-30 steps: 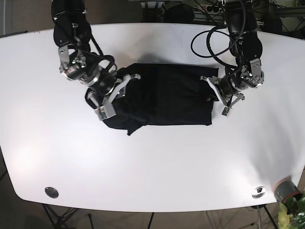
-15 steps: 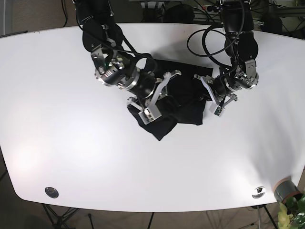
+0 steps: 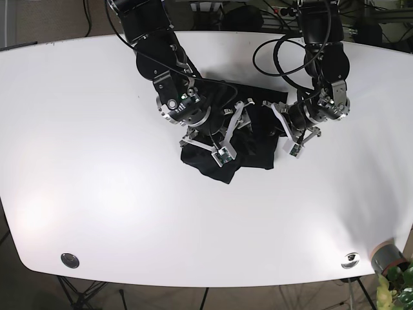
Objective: Fold the T-shirt properly
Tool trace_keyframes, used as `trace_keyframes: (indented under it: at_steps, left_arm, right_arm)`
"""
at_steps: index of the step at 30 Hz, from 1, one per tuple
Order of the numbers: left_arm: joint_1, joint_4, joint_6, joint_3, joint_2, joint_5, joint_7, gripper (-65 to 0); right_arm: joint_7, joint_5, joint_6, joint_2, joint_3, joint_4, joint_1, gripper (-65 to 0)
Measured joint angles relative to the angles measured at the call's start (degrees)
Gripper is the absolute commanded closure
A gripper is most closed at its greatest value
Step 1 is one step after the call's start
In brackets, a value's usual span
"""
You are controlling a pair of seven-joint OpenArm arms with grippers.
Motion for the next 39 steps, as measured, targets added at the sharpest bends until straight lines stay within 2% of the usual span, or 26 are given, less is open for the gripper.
trace_keyframes:
  at_steps: [4,7,11,16,23,29,34,39]
  left_arm:
    - [0.00,0.07,0.00,-0.15,0.00,0.02,0.00,-6.9]
    - [-0.02,0.13,0.00,-0.15,0.00,0.00,0.00,-6.9]
    - [-0.52,0.76,0.00,-0.48,0.07,-1.60,2.01,-6.9]
    - [-0.13,3.67,0.02,-5.25,0.66,-5.60,2.73,-6.9]
    - [0.66,11.15,0.00,-13.05,0.00,-6.99,2.71,-6.9]
    - [3.76,15.32,0.00,-20.24,-5.53,-7.02,3.61,-6.9]
    - [4.94,17.03,0.00,-27.10,-9.11,-7.08,3.54,-6.9]
    - [4.94,17.09,0.00,-29.86,-11.82,-6.95,3.69,-6.9]
  right_arm:
    - [-0.76,-4.90,0.15,0.04,-4.52,0.57,0.13,-51.8]
    - [-3.43,-6.36,0.24,-0.13,-7.34,1.51,0.00,-51.8]
    - [-6.08,-7.02,0.24,-0.44,-7.89,3.82,-0.28,-51.7]
    - [-6.08,-7.39,0.22,-0.44,-7.87,6.58,-0.15,-51.7]
    - [-6.69,-7.34,0.44,-0.46,-7.91,6.62,-0.20,-51.7]
    - [-6.60,-8.11,0.31,-0.26,-13.84,5.97,0.44,-51.7]
    - [-6.01,-6.93,0.61,-3.41,-17.53,1.92,0.33,-51.7]
    - [-4.09,-7.89,0.20,-2.67,-24.24,-0.66,1.11,-51.7]
